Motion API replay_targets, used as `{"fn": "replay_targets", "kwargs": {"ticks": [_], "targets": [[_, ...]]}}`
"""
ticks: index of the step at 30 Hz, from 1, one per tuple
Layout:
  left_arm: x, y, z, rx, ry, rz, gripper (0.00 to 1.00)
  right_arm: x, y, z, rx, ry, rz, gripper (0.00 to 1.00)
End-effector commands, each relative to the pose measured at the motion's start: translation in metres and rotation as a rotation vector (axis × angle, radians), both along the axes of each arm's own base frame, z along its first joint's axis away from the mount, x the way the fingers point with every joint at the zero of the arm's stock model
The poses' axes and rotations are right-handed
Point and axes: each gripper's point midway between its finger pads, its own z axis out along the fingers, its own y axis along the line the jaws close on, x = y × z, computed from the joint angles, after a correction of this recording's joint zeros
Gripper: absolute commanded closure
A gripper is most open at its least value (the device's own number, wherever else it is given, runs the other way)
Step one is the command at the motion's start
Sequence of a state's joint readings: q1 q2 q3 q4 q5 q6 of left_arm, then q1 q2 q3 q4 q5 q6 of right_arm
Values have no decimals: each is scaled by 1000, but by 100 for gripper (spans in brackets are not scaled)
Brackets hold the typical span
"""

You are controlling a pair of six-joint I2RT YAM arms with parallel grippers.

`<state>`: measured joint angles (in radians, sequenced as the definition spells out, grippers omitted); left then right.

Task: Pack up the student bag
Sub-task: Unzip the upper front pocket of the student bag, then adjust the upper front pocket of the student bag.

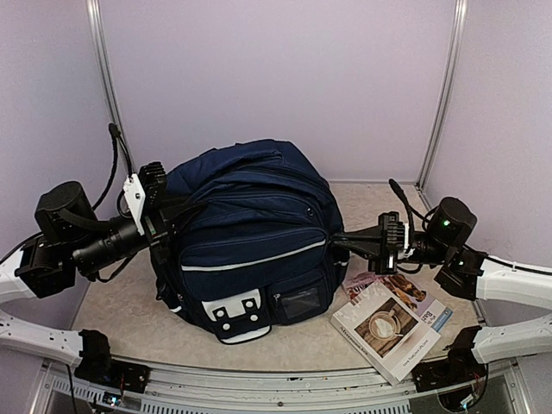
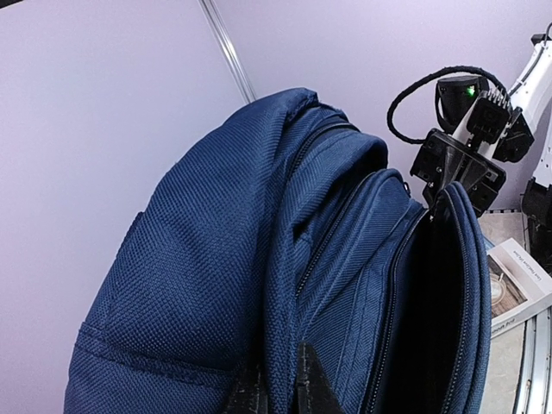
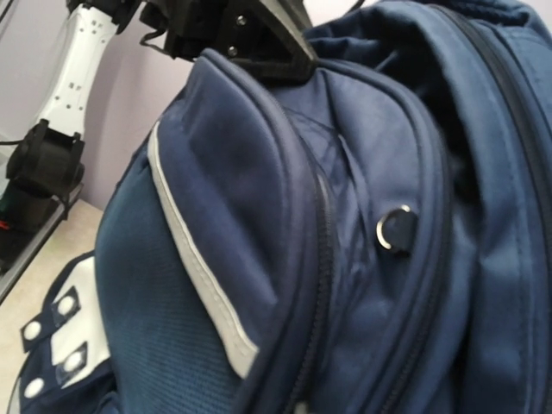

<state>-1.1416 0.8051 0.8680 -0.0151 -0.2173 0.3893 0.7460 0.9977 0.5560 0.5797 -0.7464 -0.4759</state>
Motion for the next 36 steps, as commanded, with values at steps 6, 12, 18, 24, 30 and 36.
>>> {"fn": "replay_targets", "kwargs": {"ticks": [6,12,18,24,30,36], "targets": [[23,54,74,-225,-91,231,100,25,0,-38,-112,133,-67,100],[26,58,101,-237,-172,276,100,30,-6,11,20,150,-109,56],[23,65,120,-249,-218,290,100,44,-16,46,91,247,-206,40],[26,64,123,-213,-254,316,100,61,-9,78,150,406,-220,41],[55,68,90,-51,-259,540,100,79,34,94,59,495,-150,49],[36,52,88,-131,-212,362,100,47,106,82,-158,173,-11,40]]}}
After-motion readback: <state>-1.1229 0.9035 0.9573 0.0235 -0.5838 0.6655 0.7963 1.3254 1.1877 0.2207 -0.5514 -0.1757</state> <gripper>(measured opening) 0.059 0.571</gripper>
